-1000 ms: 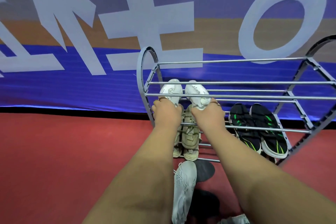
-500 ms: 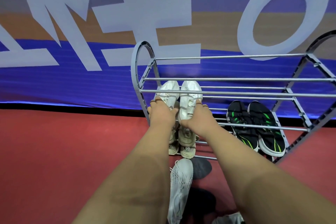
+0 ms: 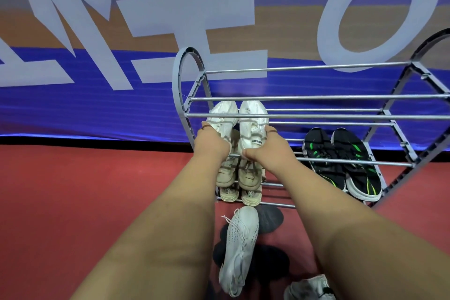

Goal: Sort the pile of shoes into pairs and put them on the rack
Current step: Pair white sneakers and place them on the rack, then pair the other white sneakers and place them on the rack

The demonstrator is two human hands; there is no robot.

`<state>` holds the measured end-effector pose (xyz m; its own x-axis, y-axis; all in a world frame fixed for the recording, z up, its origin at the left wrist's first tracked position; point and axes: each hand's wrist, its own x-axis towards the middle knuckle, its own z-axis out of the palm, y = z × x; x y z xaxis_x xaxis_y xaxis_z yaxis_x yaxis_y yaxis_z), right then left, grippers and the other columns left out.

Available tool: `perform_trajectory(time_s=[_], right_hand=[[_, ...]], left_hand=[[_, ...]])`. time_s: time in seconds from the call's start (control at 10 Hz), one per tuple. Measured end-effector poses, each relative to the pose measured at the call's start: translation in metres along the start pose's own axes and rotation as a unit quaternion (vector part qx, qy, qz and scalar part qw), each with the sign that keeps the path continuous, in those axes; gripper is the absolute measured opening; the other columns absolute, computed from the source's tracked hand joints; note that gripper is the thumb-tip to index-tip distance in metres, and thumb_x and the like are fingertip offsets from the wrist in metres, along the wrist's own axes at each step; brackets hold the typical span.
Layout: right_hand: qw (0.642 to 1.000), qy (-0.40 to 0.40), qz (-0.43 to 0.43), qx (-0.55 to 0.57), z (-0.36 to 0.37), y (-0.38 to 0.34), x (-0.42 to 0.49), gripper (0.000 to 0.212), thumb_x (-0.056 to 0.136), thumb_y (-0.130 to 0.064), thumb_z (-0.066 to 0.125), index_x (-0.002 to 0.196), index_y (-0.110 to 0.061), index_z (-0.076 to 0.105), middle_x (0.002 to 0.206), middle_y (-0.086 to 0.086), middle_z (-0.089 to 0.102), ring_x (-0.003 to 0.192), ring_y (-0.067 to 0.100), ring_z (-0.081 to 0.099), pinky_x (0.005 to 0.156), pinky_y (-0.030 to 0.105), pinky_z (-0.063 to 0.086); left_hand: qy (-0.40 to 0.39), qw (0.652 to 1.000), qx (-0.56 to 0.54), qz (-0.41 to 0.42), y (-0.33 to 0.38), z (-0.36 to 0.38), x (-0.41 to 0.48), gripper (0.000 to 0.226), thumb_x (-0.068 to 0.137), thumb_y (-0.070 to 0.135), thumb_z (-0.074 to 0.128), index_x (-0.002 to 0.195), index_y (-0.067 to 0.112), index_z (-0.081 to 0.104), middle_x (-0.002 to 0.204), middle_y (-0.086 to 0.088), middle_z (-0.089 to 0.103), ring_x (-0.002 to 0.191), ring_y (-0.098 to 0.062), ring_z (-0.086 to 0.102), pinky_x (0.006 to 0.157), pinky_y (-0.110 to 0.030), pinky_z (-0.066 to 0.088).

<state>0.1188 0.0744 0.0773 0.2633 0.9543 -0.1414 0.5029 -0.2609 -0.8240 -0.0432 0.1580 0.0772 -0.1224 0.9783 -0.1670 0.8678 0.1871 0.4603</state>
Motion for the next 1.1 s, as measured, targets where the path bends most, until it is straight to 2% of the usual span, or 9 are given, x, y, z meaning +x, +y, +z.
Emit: perform_trajectory(time_s=[0.1,0.2,0.3,0.5,0.6,0.7,0.8,0.9,1.1], right_hand=[[1.000,-0.005,-0.001,-0.019,-0.002,-0.004,-0.005,0.091,0.080,-0.031,0.089,0.153,-0.008,0.040,0.134,0.007,0.064,0.123,0.029,0.061,0.086,0.026,0.040],[0.999,-0.040,0.005,-0.010,-0.006,-0.004,-0.008,0.090,0.079,-0.031,0.090,0.152,-0.013,0.041,0.125,-0.002,0.060,0.118,0.023,0.061,0.086,0.027,0.043],[0.997,-0.079,0.002,-0.003,-0.017,-0.005,-0.012,0.078,0.079,-0.025,0.087,0.145,-0.020,0.047,0.126,-0.003,0.068,0.099,0.012,0.066,0.073,0.022,0.049],[0.997,-0.016,-0.006,-0.071,-0.041,-0.006,-0.034,0.048,0.093,-0.012,0.063,0.140,-0.008,0.053,0.124,0.007,0.063,0.104,0.029,0.064,0.084,0.036,0.050],[0.996,-0.027,0.027,-0.075,-0.051,0.002,-0.050,0.025,0.092,-0.012,0.054,0.115,-0.016,0.065,0.108,0.003,0.069,0.094,0.026,0.065,0.076,0.033,0.049],[0.983,-0.106,0.044,-0.145,-0.060,0.011,-0.065,0.025,0.095,-0.017,0.055,0.108,-0.010,0.075,0.107,0.007,0.076,0.105,0.030,0.069,0.087,0.034,0.055],[0.951,-0.174,0.076,-0.244,-0.059,0.037,-0.075,0.030,0.098,-0.017,0.055,0.115,-0.003,0.076,0.118,0.018,0.074,0.103,0.032,0.067,0.086,0.034,0.053],[0.942,-0.188,0.122,-0.249,-0.048,0.090,-0.081,0.032,0.097,-0.017,0.056,0.121,-0.004,0.072,0.114,0.017,0.072,0.097,0.031,0.067,0.082,0.034,0.052],[0.905,-0.215,0.189,-0.315,-0.005,0.239,-0.125,0.037,0.096,-0.029,0.052,0.117,-0.007,0.071,0.130,0.021,0.068,0.120,0.036,0.064,0.095,0.033,0.050]], left_hand=[[0.007,1.000,0.021,0.010,0.001,0.001,-0.001,0.075,0.088,0.022,0.077,0.149,0.004,0.037,0.144,-0.015,0.056,0.129,-0.034,0.060,0.098,-0.041,0.053],[-0.001,0.999,0.052,0.015,0.003,-0.002,-0.006,0.062,0.088,0.024,0.076,0.139,0.005,0.047,0.139,-0.016,0.056,0.123,-0.036,0.063,0.096,-0.044,0.057],[-0.017,0.996,0.091,0.017,0.005,-0.011,-0.013,0.057,0.090,0.026,0.073,0.137,0.006,0.048,0.140,-0.015,0.052,0.122,-0.036,0.062,0.093,-0.044,0.057],[-0.009,0.984,0.169,0.054,0.001,-0.028,-0.051,0.057,0.092,0.008,0.063,0.144,0.001,0.042,0.146,-0.017,0.042,0.135,-0.038,0.050,0.103,-0.048,0.053],[-0.052,0.986,0.156,0.025,0.000,-0.020,-0.080,0.057,0.094,0.019,0.068,0.144,0.005,0.045,0.147,-0.016,0.047,0.129,-0.037,0.057,0.096,-0.044,0.053],[-0.200,0.964,0.171,0.046,-0.001,-0.001,-0.108,0.035,0.098,0.020,0.062,0.129,0.004,0.066,0.130,-0.014,0.069,0.111,-0.034,0.070,0.089,-0.040,0.057],[-0.344,0.916,0.204,0.027,-0.006,0.034,-0.135,0.032,0.103,0.021,0.057,0.123,-0.001,0.067,0.120,-0.018,0.074,0.097,-0.033,0.075,0.094,-0.045,0.060],[-0.351,0.920,0.174,0.009,-0.026,0.077,-0.155,0.036,0.103,0.025,0.057,0.123,-0.002,0.067,0.119,-0.017,0.075,0.107,-0.034,0.075,0.097,-0.046,0.059],[-0.324,0.914,0.242,0.031,-0.092,0.176,-0.182,0.052,0.103,0.029,0.055,0.148,0.002,0.053,0.152,-0.020,0.053,0.140,-0.038,0.051,0.117,-0.043,0.041]])
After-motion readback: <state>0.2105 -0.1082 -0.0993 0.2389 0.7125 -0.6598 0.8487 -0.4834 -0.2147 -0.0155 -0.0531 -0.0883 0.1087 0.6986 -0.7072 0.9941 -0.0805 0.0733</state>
